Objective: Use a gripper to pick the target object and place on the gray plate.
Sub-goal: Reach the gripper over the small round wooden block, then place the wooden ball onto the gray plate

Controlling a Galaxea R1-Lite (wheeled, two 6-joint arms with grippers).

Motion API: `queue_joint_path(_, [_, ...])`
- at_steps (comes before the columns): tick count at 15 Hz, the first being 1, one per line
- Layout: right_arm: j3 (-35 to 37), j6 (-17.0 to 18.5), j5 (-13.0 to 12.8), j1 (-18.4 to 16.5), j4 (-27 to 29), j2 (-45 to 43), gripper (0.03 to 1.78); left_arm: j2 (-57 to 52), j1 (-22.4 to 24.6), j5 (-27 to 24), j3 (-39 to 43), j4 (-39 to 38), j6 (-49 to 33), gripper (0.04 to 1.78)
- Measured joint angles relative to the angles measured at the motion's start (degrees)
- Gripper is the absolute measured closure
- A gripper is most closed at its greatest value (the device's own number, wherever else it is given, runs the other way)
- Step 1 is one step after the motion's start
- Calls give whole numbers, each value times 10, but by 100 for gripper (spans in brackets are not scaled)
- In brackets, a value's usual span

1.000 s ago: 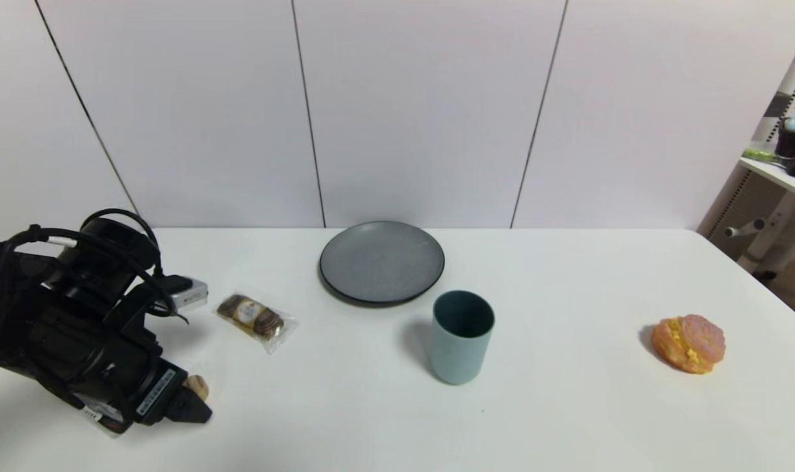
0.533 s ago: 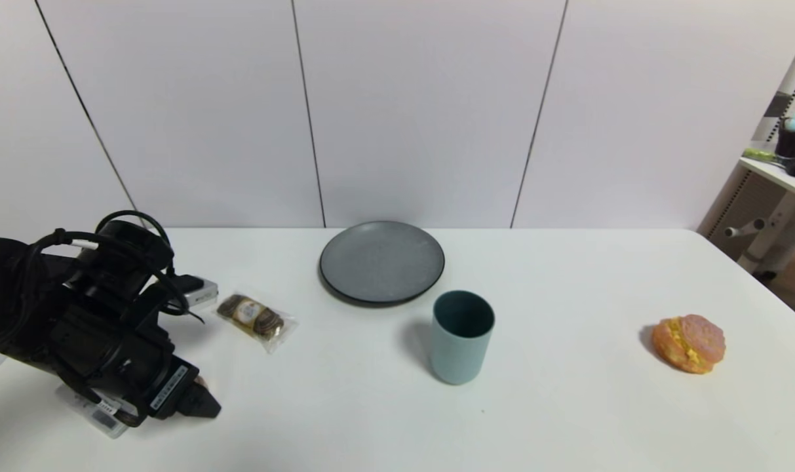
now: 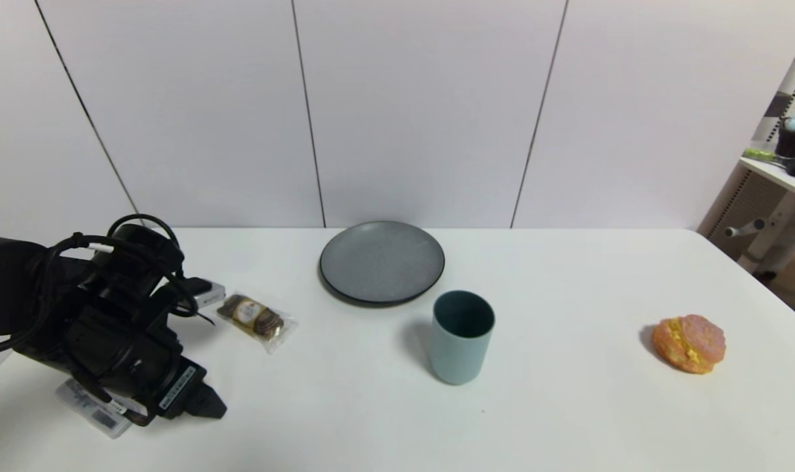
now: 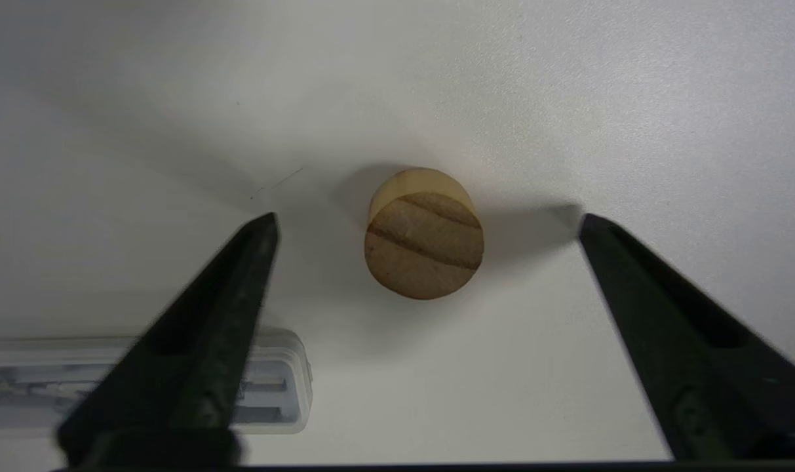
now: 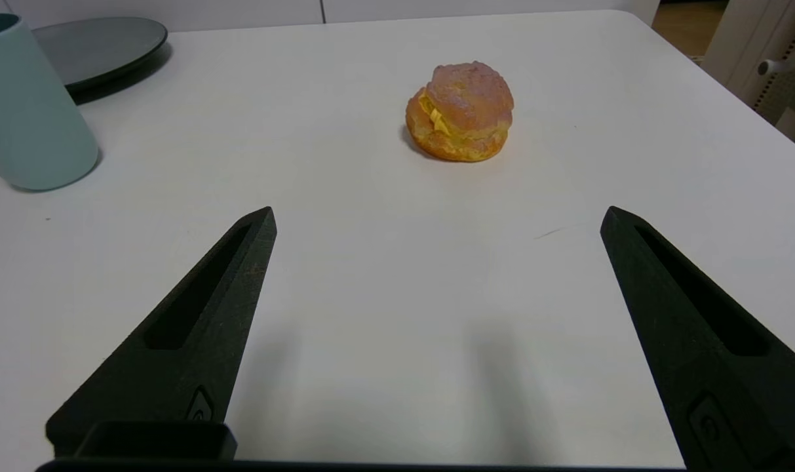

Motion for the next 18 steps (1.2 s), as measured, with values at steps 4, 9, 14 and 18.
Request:
queue_joint_path(4, [0, 0, 0, 0, 0, 0, 10, 1, 0, 0, 0, 0, 0, 86])
queue_joint_path(9, [0, 0, 0, 0, 0, 0, 10, 7, 0, -1, 1, -5, 0, 131])
queue_joint_path(14, [0, 0, 0, 0, 0, 0, 10, -3, -6, -2, -1, -57, 0, 131])
queue_joint_path(18, [0, 0, 0, 0, 0, 0, 10, -34, -43, -7, -23, -191, -7, 131])
